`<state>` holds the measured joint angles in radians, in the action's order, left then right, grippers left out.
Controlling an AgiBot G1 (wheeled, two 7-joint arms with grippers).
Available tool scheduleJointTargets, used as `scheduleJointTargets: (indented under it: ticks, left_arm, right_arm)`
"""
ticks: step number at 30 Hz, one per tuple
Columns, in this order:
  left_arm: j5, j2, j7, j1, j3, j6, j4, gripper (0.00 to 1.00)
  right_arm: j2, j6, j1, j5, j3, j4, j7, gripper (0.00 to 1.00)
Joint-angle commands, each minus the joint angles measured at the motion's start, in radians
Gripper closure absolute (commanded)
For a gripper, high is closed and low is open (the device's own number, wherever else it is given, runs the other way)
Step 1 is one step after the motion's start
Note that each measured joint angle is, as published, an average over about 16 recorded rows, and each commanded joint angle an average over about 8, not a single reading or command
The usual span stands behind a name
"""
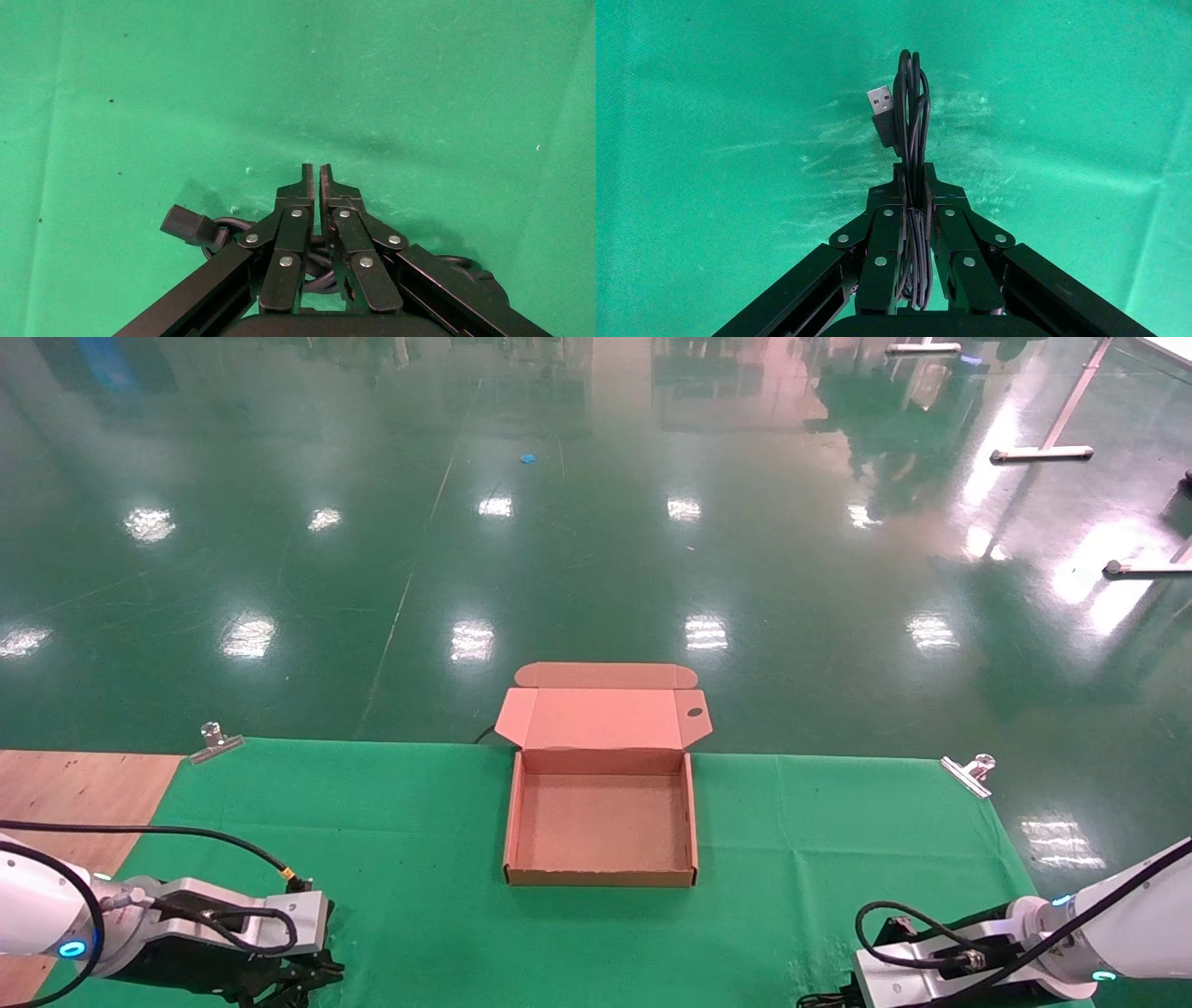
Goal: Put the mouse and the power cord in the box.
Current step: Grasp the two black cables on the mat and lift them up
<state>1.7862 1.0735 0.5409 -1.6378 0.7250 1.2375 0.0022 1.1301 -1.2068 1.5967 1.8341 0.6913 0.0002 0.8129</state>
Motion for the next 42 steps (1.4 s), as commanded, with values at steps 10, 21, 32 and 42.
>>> scheduleJointTargets:
  ticks: [10, 21, 32, 42]
  left_arm:
    - [0.034, -0.007, -0.077, -0.024, 0.024, -0.046, 0.029, 0.0]
    - [0.02, -0.009, -0.282, -0.033, 0.017, -0.085, 0.107, 0.0]
    - [0.003, -0.012, -0.335, -0.032, 0.004, -0.069, 0.103, 0.0]
    - [-0.011, -0.018, -0.448, -0.04, -0.002, -0.105, 0.176, 0.0]
  right_arm:
    - [-0.007, -0.012, -0.003, -0.004, -0.003, -0.002, 0.004, 1.0]
    - [-0.015, -0.021, -0.012, -0.011, -0.008, -0.004, 0.01, 1.0]
    - [-0.038, -0.032, -0.022, -0.02, -0.015, -0.006, 0.022, 1.0]
    - [-0.05, -0.048, -0.029, -0.031, -0.023, -0.005, 0.033, 1.0]
